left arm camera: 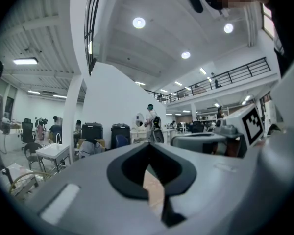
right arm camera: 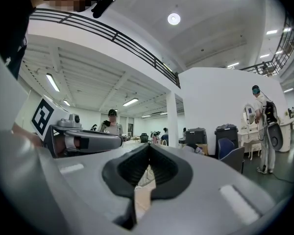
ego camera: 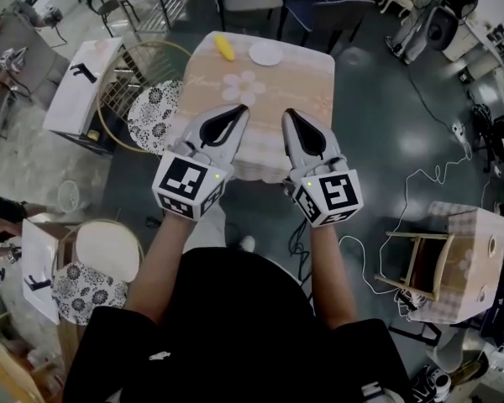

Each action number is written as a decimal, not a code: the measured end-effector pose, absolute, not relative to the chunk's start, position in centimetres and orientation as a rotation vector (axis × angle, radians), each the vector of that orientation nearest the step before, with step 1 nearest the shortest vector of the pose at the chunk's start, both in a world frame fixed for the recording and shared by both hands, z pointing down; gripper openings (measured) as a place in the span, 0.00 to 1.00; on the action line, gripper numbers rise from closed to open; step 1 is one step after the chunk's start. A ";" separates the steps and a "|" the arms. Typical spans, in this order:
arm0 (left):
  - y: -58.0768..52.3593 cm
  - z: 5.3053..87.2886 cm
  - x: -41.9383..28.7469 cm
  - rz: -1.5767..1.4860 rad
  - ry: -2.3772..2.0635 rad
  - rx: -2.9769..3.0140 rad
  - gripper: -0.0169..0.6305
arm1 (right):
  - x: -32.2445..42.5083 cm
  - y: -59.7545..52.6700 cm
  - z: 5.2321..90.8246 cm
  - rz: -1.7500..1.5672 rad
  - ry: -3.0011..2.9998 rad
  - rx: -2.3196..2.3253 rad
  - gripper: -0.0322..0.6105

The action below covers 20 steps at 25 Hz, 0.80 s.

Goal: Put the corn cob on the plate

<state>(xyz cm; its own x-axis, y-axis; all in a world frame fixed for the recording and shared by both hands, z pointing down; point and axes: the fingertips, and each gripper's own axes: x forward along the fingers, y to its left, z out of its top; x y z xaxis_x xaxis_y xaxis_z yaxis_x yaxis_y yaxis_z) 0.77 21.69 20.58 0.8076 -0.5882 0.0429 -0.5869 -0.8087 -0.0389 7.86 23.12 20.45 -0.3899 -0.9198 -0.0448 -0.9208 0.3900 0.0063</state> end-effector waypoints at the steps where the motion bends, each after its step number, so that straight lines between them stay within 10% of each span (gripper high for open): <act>1: 21.2 20.6 0.6 -0.079 0.963 -2.967 0.03 | 7.7 22.7 20.5 0.047 2.591 -1.718 0.05; 20: 8.1 21.0 -0.8 -0.084 0.937 -3.015 0.03 | 7.1 10.1 20.9 0.010 2.581 -1.792 0.05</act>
<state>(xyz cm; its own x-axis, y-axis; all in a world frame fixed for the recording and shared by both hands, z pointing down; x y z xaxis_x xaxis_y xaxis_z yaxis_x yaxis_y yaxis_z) -0.84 8.14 21.01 0.8227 -0.5658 0.0560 -0.5667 -0.8239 0.0005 7.07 10.06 20.92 -0.3495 -0.9369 -0.0034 -0.9369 0.3495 0.0056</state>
